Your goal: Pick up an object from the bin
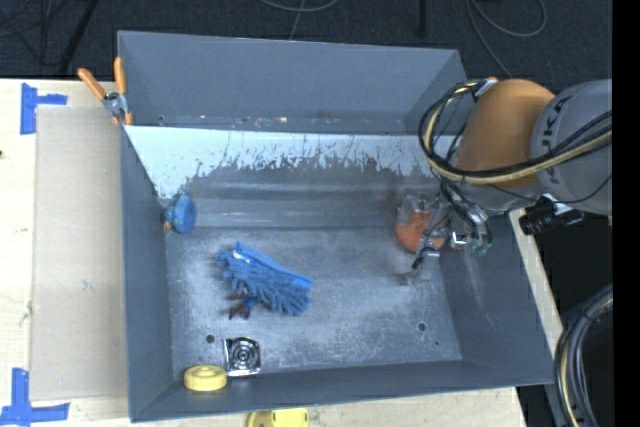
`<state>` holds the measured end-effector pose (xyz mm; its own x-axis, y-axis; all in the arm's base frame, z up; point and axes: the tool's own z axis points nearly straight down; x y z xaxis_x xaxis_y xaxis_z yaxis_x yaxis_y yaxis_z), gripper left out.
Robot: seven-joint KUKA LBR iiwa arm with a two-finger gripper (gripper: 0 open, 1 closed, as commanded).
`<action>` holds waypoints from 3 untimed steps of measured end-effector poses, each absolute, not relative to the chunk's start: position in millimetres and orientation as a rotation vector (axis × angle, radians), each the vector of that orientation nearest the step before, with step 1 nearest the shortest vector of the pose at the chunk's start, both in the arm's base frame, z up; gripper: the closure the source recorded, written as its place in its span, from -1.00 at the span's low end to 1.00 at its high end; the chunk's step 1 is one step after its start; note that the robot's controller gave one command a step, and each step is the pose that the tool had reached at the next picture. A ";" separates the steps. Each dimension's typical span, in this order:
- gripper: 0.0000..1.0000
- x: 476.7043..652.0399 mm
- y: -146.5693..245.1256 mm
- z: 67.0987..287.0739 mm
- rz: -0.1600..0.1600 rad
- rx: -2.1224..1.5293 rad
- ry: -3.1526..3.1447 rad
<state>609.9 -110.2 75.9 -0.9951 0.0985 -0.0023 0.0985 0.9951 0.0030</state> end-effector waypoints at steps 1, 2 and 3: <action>-1.00 613.0 -123.0 72.0 0.008 0.383 3.114; 1.00 605.8 -155.5 87.6 0.001 0.215 3.132; -1.00 605.8 -155.3 87.6 0.000 0.213 3.132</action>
Offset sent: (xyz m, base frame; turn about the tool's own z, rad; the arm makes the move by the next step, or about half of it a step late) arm -0.0054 -0.0470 0.0113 0.0421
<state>605.8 -155.3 87.6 -0.9908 0.1354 -0.0019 0.1354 0.9908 0.0004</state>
